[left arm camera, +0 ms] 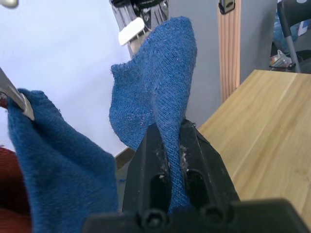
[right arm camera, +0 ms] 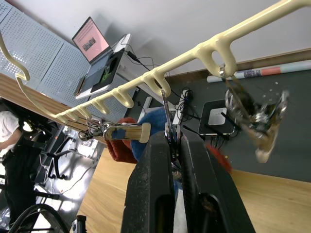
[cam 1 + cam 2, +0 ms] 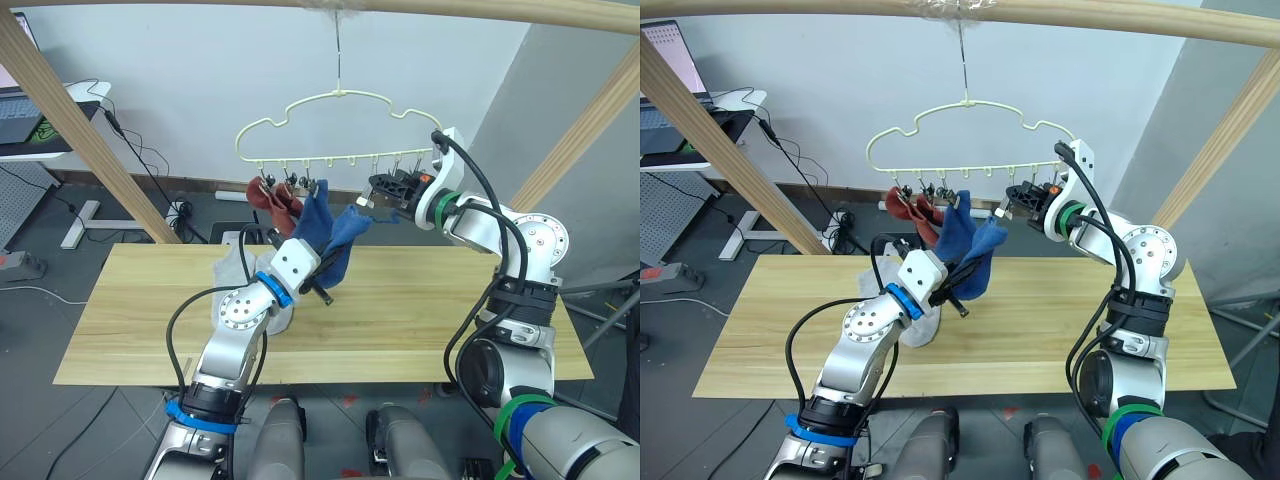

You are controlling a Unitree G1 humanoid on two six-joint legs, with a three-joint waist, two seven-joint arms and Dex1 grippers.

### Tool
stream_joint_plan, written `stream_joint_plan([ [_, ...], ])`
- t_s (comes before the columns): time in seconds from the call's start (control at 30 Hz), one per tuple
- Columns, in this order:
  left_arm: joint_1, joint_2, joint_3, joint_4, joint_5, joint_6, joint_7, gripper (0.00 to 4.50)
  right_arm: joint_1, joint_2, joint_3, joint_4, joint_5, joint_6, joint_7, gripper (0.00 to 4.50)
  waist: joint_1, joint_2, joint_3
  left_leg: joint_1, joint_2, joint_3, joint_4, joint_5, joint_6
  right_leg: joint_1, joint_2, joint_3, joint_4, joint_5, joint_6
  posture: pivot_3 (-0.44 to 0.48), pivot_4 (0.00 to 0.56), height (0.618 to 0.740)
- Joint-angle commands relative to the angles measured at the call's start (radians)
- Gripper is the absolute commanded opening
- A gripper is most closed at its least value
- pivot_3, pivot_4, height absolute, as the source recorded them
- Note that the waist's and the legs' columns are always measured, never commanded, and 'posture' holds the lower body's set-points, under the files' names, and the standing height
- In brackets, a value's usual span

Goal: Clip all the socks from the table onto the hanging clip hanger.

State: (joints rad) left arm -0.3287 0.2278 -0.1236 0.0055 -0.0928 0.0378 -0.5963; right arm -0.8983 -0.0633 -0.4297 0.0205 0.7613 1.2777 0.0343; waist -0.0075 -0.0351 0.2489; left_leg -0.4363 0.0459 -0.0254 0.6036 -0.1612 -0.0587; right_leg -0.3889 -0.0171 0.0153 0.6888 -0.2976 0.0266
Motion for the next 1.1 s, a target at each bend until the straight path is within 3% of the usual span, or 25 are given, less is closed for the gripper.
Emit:
stream_joint_plan([
  [0.03,-0.023,-0.016,-0.013,-0.005,0.002,-0.020,0.015,0.04,0.013,0.003,-0.013,-0.011,0.009,0.022,-0.034,0.00,0.000,0.000,0.000,0.000,0.000,0.000,-0.001,0.000,0.000,0.000,0.000,0.000,-0.001,0.000,0.000,-0.003,0.215,0.740],
  [0.57,-0.098,-0.046,-0.024,0.057,0.008,-0.053,0.041,0.04,0.014,0.002,-0.011,0.002,0.031,0.025,-0.059,0.00,0.000,0.000,0.000,0.000,0.000,0.000,-0.005,0.000,0.000,0.000,0.000,0.000,-0.006,0.000,0.000,0.003,0.221,0.740],
  [1.07,-0.110,-0.052,-0.021,0.039,-0.005,-0.047,0.041,0.04,0.045,-0.045,0.080,-0.011,0.015,-0.012,-0.006,0.00,0.000,0.000,0.000,0.000,0.000,0.000,-0.009,0.000,0.000,0.000,0.000,0.000,-0.008,0.000,0.000,0.010,0.222,0.740],
  [1.1,-0.109,-0.052,-0.022,0.036,-0.005,-0.046,0.041,0.01,0.047,-0.049,0.082,-0.010,0.015,-0.017,-0.005,0.31,0.000,0.000,0.000,0.000,0.000,0.000,-0.009,0.000,0.000,0.000,0.000,0.000,-0.008,0.000,0.000,0.010,0.222,0.740],
])
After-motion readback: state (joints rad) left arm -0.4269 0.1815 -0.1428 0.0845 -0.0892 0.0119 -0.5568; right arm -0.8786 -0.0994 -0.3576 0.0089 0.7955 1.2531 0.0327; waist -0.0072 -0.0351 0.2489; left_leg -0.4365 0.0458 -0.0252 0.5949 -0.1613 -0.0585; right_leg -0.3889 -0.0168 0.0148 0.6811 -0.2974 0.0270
